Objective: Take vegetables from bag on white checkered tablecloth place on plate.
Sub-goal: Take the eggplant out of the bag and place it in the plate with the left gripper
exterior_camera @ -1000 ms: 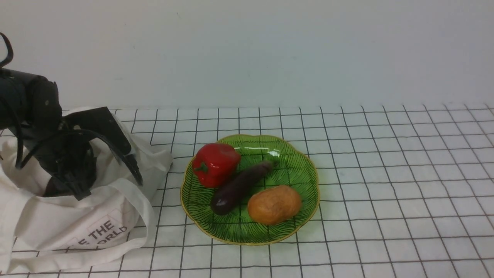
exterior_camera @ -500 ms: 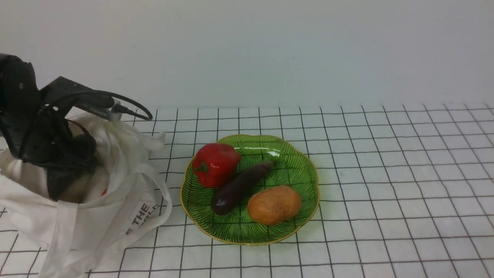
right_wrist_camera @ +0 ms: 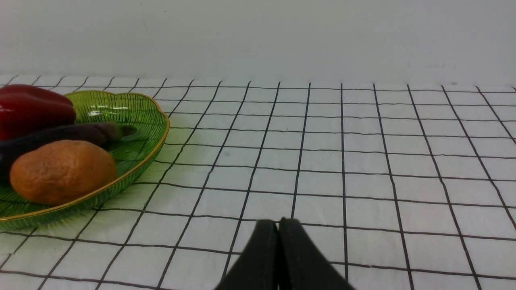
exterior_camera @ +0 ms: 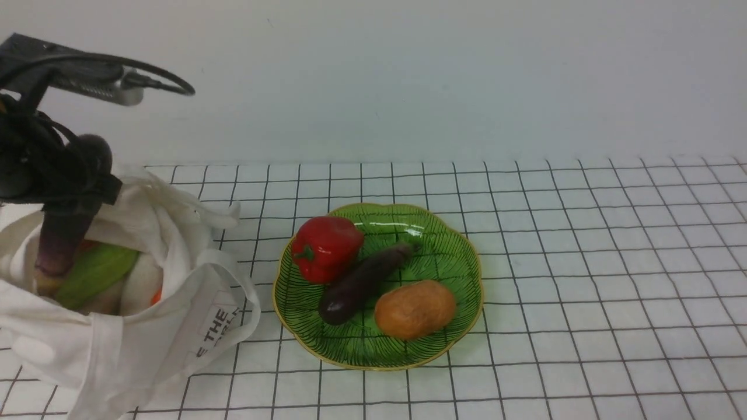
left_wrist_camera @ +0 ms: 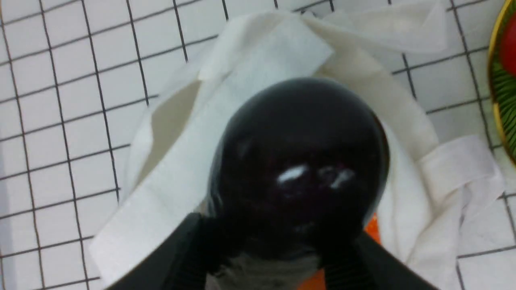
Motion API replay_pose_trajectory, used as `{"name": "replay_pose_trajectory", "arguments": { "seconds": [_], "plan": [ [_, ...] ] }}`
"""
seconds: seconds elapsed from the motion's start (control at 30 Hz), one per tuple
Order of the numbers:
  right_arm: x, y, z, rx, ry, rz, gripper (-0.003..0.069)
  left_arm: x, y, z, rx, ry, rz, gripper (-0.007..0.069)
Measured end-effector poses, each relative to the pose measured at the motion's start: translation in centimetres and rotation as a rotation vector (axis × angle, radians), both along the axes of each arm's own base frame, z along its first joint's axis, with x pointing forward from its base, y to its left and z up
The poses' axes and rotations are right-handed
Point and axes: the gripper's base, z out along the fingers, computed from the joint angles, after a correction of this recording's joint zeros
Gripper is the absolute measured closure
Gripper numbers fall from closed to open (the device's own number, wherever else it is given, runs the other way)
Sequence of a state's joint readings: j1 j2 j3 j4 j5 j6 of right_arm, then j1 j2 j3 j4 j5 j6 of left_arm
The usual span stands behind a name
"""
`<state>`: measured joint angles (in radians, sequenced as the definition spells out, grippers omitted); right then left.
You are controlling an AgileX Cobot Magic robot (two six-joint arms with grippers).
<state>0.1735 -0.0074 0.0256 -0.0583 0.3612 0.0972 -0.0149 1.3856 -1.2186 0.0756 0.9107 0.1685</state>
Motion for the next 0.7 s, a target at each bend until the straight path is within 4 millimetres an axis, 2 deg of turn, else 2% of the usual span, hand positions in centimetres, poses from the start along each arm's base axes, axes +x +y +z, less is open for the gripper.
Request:
{"name": "replay_pose_trajectory", "arguments": {
  "seconds": [0.2, 0.33, 0.43, 0.53, 0.7],
  "plan": [
    [0.0, 0.0, 0.0, 0.000, 0.000, 0.000, 0.0673, -1.0, -1.8, 2.3, -0.245, -0.103, -0.004, 0.0286],
    [0.0, 0.0, 0.0, 0.000, 0.000, 0.000, 0.0673, -1.4, -4.3, 3.8, -0.457, -0.177, -0.099, 0.0286],
    [0.0, 0.0, 0.0, 0.000, 0.000, 0.000, 0.0673, -1.4, -7.2, 4.3, -0.555, -0.210, -0.277, 0.0286],
    [0.0, 0.0, 0.0, 0.000, 0.000, 0.000, 0.0673, -1.2, -9.7, 3.8, -0.555, -0.214, -0.433, 0.0286],
    [0.0, 0.0, 0.0, -0.001, 0.000, 0.000, 0.0673, 0.2, -13.7, 0.6, -0.509, -0.139, -0.607, 0.0286]
  ]
}}
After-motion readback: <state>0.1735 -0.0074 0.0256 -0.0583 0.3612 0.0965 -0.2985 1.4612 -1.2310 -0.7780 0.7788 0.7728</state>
